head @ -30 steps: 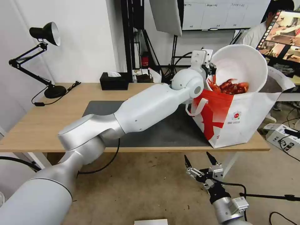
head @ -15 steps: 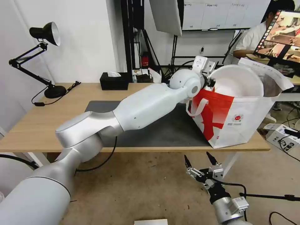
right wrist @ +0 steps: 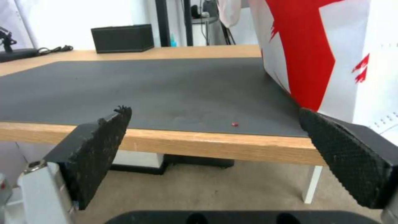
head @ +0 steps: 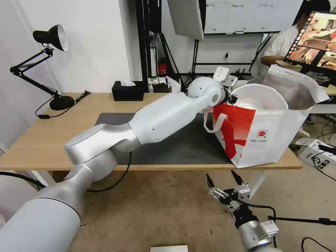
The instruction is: Pick up the trash from the table and place it into the takeout bag.
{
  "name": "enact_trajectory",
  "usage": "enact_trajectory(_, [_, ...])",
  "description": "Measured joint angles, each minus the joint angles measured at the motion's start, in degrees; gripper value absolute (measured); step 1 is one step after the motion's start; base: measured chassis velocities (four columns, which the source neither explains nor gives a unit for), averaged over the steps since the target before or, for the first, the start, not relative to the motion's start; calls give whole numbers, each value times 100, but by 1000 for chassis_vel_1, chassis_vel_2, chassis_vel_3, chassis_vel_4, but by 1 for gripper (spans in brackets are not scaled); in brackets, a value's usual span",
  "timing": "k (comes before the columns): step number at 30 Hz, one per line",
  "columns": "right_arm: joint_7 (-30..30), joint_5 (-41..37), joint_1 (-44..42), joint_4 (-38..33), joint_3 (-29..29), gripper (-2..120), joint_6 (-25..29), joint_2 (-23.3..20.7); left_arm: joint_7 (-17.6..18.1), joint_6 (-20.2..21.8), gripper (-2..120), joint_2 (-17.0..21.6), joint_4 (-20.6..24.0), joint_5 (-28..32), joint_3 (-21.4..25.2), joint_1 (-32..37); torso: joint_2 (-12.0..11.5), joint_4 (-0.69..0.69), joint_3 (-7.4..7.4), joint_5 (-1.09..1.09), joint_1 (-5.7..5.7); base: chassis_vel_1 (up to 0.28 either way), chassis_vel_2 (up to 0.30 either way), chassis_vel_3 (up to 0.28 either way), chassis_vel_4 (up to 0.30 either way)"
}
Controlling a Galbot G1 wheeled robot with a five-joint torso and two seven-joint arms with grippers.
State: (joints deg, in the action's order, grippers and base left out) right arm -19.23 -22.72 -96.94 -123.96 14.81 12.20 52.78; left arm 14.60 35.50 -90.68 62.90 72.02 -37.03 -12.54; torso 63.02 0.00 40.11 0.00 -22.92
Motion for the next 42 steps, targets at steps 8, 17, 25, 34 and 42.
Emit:
enact_trajectory(8, [0, 0, 0, 0, 0, 100, 0, 0, 131, 5, 40, -55, 77, 172, 66, -61, 0, 0, 0, 0, 0, 0, 0, 0, 0])
enact_trajectory(17, [0, 0, 0, 0, 0, 100, 0, 0, 313, 7, 74, -45, 219, 439, 168, -142, 0, 0, 0, 0, 0, 0, 0, 0, 0])
enact_trajectory(25, [0, 0, 0, 0, 0, 100, 0, 0, 566, -283, 99, 128, 714, 510, 435, -64, 0, -1, 0, 0, 0, 0, 0, 0, 0])
enact_trajectory(34, [0, 0, 0, 0, 0, 100, 0, 0, 876, -451, 100, 1148, 1659, 658, 662, 45, 0, 2, 0, -1, 0, 0, 0, 0, 0])
enact_trajectory(42, [0, 0, 0, 0, 0, 100, 0, 0, 916, -912, 100, 2381, 2698, 166, 765, 825, 0, 1, 0, -2, 0, 0, 0, 0, 0])
